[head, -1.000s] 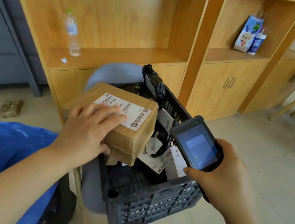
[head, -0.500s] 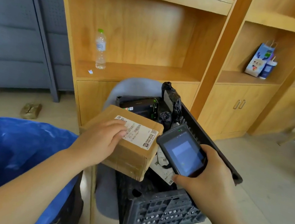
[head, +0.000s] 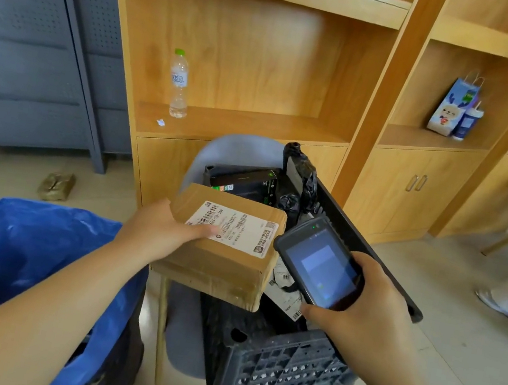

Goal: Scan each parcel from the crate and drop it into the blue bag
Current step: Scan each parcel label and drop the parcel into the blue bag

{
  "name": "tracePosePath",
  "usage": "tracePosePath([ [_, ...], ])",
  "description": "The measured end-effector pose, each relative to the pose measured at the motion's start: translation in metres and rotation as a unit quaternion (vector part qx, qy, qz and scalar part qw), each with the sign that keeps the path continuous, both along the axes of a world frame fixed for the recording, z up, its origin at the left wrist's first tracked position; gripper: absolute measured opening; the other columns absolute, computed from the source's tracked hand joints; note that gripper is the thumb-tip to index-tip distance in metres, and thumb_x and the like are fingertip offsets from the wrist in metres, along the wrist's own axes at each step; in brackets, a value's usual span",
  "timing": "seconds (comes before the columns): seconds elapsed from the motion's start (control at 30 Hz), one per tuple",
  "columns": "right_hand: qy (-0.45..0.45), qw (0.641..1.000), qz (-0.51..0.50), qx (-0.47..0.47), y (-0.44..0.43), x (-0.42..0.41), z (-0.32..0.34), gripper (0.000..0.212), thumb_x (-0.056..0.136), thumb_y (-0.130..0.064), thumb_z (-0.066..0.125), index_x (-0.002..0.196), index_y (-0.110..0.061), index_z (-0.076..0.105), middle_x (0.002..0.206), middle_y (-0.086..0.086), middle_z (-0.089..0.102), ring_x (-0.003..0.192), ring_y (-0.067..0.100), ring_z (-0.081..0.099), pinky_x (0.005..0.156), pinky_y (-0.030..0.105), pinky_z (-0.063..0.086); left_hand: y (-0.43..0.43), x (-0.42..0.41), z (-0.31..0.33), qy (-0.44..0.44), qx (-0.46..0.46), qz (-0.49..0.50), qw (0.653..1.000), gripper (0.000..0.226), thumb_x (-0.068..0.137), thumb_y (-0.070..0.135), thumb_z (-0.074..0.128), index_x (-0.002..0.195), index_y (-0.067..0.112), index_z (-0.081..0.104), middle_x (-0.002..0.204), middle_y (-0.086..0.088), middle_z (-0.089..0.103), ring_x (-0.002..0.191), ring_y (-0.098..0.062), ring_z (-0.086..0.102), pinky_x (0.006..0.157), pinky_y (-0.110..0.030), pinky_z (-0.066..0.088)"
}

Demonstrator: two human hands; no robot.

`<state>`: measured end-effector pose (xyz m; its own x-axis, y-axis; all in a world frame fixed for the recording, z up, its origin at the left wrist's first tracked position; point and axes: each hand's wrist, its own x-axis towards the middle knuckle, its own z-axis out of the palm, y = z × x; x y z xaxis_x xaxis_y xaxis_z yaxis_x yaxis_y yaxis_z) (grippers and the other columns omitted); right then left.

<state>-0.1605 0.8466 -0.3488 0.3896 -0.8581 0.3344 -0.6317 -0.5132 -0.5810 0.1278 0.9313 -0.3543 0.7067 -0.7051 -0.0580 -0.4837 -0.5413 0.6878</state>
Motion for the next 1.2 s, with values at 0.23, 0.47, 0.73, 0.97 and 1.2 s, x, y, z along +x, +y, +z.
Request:
tracePosePath([
  [0.23, 0.013, 1.0, 0.004, -0.003, 0.004, -0.001, 0.002, 0.099, 0.046, -0.045, 0.086, 0.131, -0.024, 0.041, 0.099, -0.01, 0.047, 0.086, 0.016, 0.049, 0.068, 0.033, 0.045, 0.009, 0.002, -0.01, 0.118, -0.095, 0.06, 0.987, 0.042, 0.067, 0.054, 0.078, 0.085, 0.024, 0.055, 0.088, 0.009, 0.06, 0.077, -0.009, 0.055, 0.055, -0.025, 0.039],
  [0.47, 0.052, 0.998, 0.009, -0.018, 0.01, -0.008, 0.014, 0.091, 0.046, -0.045, 0.085, 0.124, -0.024, 0.043, 0.094, -0.009, 0.047, 0.08, 0.015, 0.051, 0.062, 0.032, 0.047, 0.012, -0.003, -0.008, 0.183, -0.299, 0.103, 0.931, 0.019, 0.086, 0.021, 0.07, 0.091, 0.031, 0.053, 0.103, 0.003, 0.065, 0.096, -0.022, 0.065, 0.085, -0.045, 0.053],
  [0.73, 0.121, 0.992, 0.033, -0.001, 0.023, -0.009, 0.03, 0.081, 0.049, -0.046, 0.079, 0.117, -0.028, 0.039, 0.092, -0.011, 0.045, 0.079, 0.015, 0.052, 0.062, 0.039, 0.054, 0.024, -0.015, 0.015, -0.012, -0.38, 0.08, 0.921, 0.026, 0.082, 0.021, 0.073, 0.103, 0.025, 0.059, 0.101, 0.012, 0.062, 0.096, -0.011, 0.06, 0.074, -0.022, 0.047],
  [0.97, 0.196, 0.98, 0.031, -0.019, 0.032, -0.009, 0.038, 0.088, 0.055, -0.052, 0.075, 0.129, -0.028, 0.035, 0.094, -0.014, 0.039, 0.084, 0.011, 0.044, 0.065, 0.027, 0.042, 0.029, -0.026, 0.024, -0.06, -0.39, 0.073, 0.916, 0.029, 0.083, 0.021, 0.072, 0.109, 0.023, 0.06, 0.12, 0.008, 0.06, 0.1, -0.004, 0.053, 0.067, -0.001, 0.04],
  [1.2, 0.196, 0.98, 0.028, -0.008, 0.036, -0.014, 0.04, 0.083, 0.055, -0.049, 0.075, 0.125, -0.028, 0.036, 0.094, -0.011, 0.043, 0.086, 0.013, 0.048, 0.066, 0.029, 0.046, 0.034, -0.029, 0.024, -0.058, -0.399, 0.073, 0.912, 0.032, 0.084, 0.023, 0.071, 0.113, 0.022, 0.06, 0.126, 0.004, 0.06, 0.106, -0.01, 0.056, 0.076, -0.015, 0.045],
])
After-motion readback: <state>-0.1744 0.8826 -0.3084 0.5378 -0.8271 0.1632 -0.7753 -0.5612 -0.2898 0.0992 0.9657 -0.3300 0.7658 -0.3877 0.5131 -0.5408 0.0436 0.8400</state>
